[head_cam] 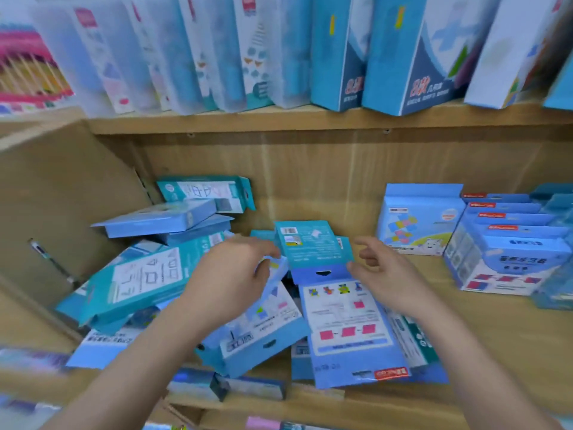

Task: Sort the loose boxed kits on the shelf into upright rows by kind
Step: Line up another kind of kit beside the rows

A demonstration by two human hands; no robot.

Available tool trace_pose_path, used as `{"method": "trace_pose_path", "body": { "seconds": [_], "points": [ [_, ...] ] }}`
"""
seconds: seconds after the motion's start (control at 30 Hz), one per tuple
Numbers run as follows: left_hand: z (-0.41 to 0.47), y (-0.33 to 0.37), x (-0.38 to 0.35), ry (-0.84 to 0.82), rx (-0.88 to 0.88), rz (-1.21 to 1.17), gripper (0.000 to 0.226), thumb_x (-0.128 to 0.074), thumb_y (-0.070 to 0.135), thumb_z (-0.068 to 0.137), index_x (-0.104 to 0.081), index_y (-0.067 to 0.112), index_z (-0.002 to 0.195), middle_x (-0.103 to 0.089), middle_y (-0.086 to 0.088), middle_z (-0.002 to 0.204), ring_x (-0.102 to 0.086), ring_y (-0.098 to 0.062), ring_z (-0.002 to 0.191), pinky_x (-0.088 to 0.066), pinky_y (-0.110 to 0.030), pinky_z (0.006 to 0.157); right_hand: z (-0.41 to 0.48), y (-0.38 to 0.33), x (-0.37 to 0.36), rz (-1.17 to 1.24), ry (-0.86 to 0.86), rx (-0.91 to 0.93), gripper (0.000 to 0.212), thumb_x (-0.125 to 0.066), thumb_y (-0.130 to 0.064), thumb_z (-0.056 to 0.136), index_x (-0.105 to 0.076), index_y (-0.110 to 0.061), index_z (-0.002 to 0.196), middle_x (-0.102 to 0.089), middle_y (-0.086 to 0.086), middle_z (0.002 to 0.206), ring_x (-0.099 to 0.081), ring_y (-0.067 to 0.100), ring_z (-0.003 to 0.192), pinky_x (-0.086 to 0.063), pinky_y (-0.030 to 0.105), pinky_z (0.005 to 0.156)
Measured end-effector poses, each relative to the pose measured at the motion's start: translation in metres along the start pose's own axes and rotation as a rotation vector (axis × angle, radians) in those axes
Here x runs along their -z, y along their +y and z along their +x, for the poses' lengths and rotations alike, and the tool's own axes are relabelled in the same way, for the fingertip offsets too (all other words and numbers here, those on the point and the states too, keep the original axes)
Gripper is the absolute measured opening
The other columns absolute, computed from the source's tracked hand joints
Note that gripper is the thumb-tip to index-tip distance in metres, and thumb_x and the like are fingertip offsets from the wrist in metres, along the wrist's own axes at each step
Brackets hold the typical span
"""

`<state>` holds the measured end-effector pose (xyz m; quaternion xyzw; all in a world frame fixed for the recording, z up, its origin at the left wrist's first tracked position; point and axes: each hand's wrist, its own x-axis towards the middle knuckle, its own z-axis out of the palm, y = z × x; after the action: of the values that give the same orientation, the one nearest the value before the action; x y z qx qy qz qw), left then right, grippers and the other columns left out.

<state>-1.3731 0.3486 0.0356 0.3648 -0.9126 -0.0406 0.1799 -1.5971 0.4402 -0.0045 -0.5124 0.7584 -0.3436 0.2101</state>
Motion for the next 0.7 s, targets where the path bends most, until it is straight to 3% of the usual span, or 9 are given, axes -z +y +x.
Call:
{"method": "trace_pose_path", "body": {
  "seconds": [0.07,0.17,0.33,0.4,0.47,0.57,0.63,0.7],
  "points": [
    [0.019,-0.001,0.002,-0.045,-0.045,0.058,0.027,-0.046,0.023,0.092,-0.062,0.029,0.114,-0.067,-0.001,0.107,-0.056,-0.026,0.105,-0.049,-0.035,0.078,0.017,-0.008,-0.007,-0.051,-0.049,-0.079,0.046,-0.057,-0.031,0.091,-0.044,-0.024,0.135,-0.059,0.0,0.111,-0.061,0.021,0.103,-0.048,0.034,0.084],
    [0.059,0.001,-0.009,-0.187,-0.044,0.283,0.03,-0.036,0.034,0.097,-0.055,0.025,0.119,-0.064,-0.011,0.105,-0.058,-0.032,0.102,-0.047,-0.034,0.073,0.04,-0.006,-0.018,-0.073,-0.092,-0.186,0.045,-0.057,-0.032,0.09,-0.044,-0.023,0.132,-0.059,0.001,0.09,-0.059,0.018,0.064,-0.051,0.035,0.067],
    [0.097,-0.005,-0.042,-0.571,-0.005,0.342,0.044,-0.026,0.046,0.1,-0.04,0.02,0.132,-0.057,-0.009,0.124,-0.054,-0.029,0.109,-0.037,-0.034,0.071,0.061,-0.004,-0.026,-0.154,-0.151,-0.257,0.045,-0.055,-0.035,0.09,-0.044,-0.023,0.133,-0.063,0.007,0.1,-0.051,0.011,0.054,-0.036,0.024,0.047],
    [0.104,-0.007,-0.048,-0.651,0.036,0.236,0.05,-0.025,0.048,0.099,-0.034,0.018,0.138,-0.053,-0.009,0.132,-0.051,-0.029,0.115,-0.04,-0.036,0.08,0.066,-0.005,-0.026,-0.129,-0.145,-0.261,0.043,-0.055,-0.034,0.091,-0.046,-0.024,0.131,-0.06,0.006,0.094,-0.049,0.011,0.056,-0.036,0.025,0.049],
    [0.109,-0.009,-0.047,-0.655,0.079,0.11,0.048,-0.028,0.045,0.099,-0.041,0.014,0.134,-0.052,-0.01,0.133,-0.051,-0.028,0.114,-0.04,-0.034,0.086,0.068,-0.002,-0.028,-0.035,-0.114,-0.253,0.037,-0.057,-0.034,0.09,-0.051,-0.024,0.125,-0.062,0.006,0.096,-0.056,0.014,0.067,-0.043,0.027,0.06],
    [0.116,-0.016,-0.043,-0.576,0.15,-0.116,0.032,-0.032,0.03,0.1,-0.055,0.008,0.098,-0.058,-0.012,0.096,-0.052,-0.023,0.086,-0.038,-0.03,0.069,0.068,0.002,-0.028,0.27,0.006,-0.282,0.02,-0.06,-0.038,0.089,-0.063,-0.026,0.105,-0.065,0.004,0.106,-0.06,0.017,0.092,-0.046,0.033,0.089],
    [0.119,-0.025,-0.041,-0.516,0.222,-0.267,0.02,-0.036,0.021,0.097,-0.054,0.018,0.09,-0.06,-0.007,0.09,-0.056,-0.024,0.085,-0.043,-0.029,0.072,0.067,-0.004,-0.022,0.466,0.055,-0.313,0.021,-0.058,-0.044,0.089,-0.066,-0.025,0.094,-0.067,0.001,0.102,-0.06,0.019,0.09,-0.048,0.035,0.09],
    [0.123,-0.032,-0.039,-0.438,0.297,-0.471,0.031,-0.039,0.007,0.091,-0.062,0.022,0.106,-0.066,-0.009,0.102,-0.063,-0.027,0.096,-0.048,-0.032,0.086,0.065,-0.011,-0.014,0.573,0.105,-0.317,0.031,-0.055,-0.048,0.089,-0.068,-0.021,0.098,-0.068,0.0,0.099,-0.059,0.019,0.087,-0.05,0.034,0.085]
  ]
}}
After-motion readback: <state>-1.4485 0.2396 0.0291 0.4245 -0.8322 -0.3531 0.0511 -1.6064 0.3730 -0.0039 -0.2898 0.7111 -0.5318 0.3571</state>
